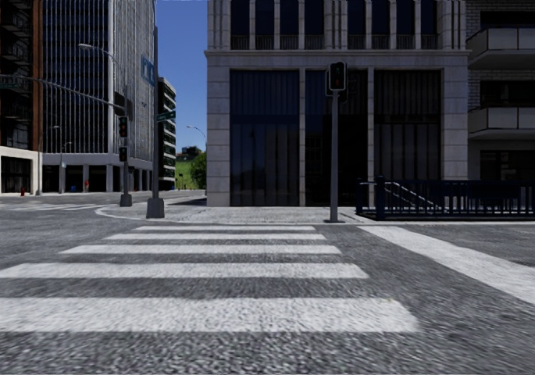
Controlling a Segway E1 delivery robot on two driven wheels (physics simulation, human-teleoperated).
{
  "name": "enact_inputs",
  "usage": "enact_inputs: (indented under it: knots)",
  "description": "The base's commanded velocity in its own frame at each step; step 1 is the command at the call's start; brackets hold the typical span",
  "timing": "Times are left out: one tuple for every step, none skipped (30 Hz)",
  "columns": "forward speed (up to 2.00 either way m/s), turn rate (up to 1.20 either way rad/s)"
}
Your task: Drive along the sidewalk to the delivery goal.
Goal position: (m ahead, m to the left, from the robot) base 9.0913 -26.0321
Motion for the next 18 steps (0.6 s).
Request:
enact_inputs:
  knots:
    - [2.00, 0.00]
    - [2.00, 0.00]
    - [2.00, 0.00]
    - [2.00, 0.00]
    - [2.00, 0.00]
    - [2.00, 0.00]
    - [2.00, 0.00]
    - [2.00, 0.00]
    - [2.00, 0.00]
    - [2.00, 0.00]
    - [2.00, 0.00]
    - [2.00, 0.00]
    - [2.00, 0.00]
    - [2.00, 0.00]
    - [2.00, 0.00]
    - [2.00, 0.00]
    - [2.00, 0.00]
    - [2.00, 0.00]
